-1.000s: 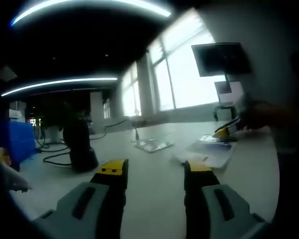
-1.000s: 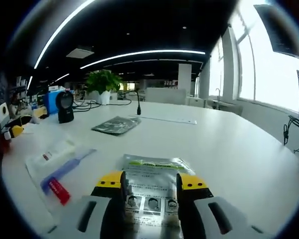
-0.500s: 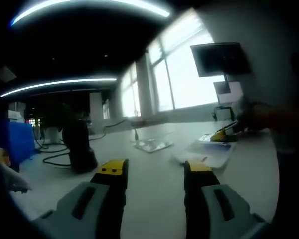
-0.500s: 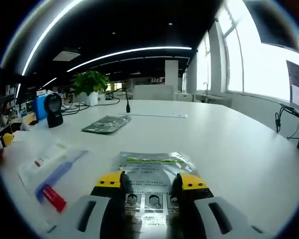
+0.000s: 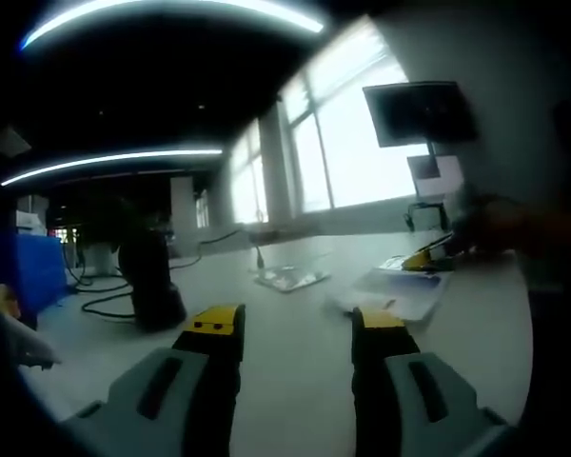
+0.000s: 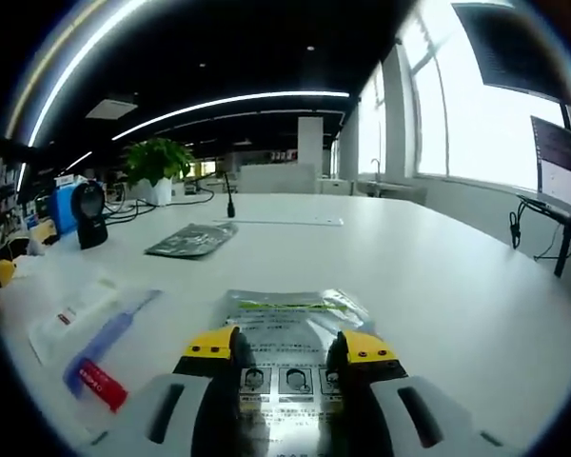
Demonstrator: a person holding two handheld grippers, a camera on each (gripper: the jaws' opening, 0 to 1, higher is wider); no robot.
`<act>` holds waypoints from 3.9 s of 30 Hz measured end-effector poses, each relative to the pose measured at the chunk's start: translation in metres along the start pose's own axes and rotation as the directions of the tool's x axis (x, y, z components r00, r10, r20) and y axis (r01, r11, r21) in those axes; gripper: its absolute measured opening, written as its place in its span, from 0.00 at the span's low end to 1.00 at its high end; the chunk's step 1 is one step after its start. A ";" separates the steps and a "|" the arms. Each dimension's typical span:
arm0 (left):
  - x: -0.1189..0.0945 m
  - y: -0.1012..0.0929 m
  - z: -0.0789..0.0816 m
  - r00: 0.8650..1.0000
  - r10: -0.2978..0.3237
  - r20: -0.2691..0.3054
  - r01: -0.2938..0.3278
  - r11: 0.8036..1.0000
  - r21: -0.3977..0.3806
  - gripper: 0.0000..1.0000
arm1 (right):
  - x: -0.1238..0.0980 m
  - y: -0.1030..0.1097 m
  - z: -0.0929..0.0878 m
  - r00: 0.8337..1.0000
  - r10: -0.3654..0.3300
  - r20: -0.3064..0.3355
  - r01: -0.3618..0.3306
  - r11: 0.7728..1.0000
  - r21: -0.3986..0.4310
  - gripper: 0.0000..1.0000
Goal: Clip sheet goods on table flip sheet goods clip sheet goods scan sheet goods put sheet goods back to table
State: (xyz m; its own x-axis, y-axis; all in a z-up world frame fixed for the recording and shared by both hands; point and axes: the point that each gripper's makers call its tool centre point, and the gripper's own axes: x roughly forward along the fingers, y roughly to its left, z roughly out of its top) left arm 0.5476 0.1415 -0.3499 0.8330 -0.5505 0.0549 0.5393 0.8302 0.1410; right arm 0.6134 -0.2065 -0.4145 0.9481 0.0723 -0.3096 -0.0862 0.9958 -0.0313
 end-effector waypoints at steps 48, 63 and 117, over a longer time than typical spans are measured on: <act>0.001 0.000 -0.002 1.000 0.005 -0.014 -0.005 1.000 0.007 0.37 | 0.002 -0.021 0.070 0.961 0.238 0.139 -0.227 0.970 -0.089 0.37; 0.001 0.000 -0.003 1.000 0.006 -0.015 -0.006 1.000 0.009 0.37 | 0.005 -0.049 0.066 0.956 0.288 0.058 -0.277 0.950 -0.143 0.34; 0.002 0.000 -0.004 1.000 0.006 -0.020 -0.005 1.000 0.022 0.37 | 0.061 -0.051 0.010 0.859 0.423 -0.290 -0.474 0.870 -0.134 0.12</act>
State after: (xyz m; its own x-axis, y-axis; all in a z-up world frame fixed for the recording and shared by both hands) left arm 0.5497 0.1412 -0.3535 0.8384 -0.5438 0.0362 0.5320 0.8309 0.1629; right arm 0.6790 -0.2521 -0.4227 0.6888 0.4668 -0.5547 -0.5654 0.8248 -0.0081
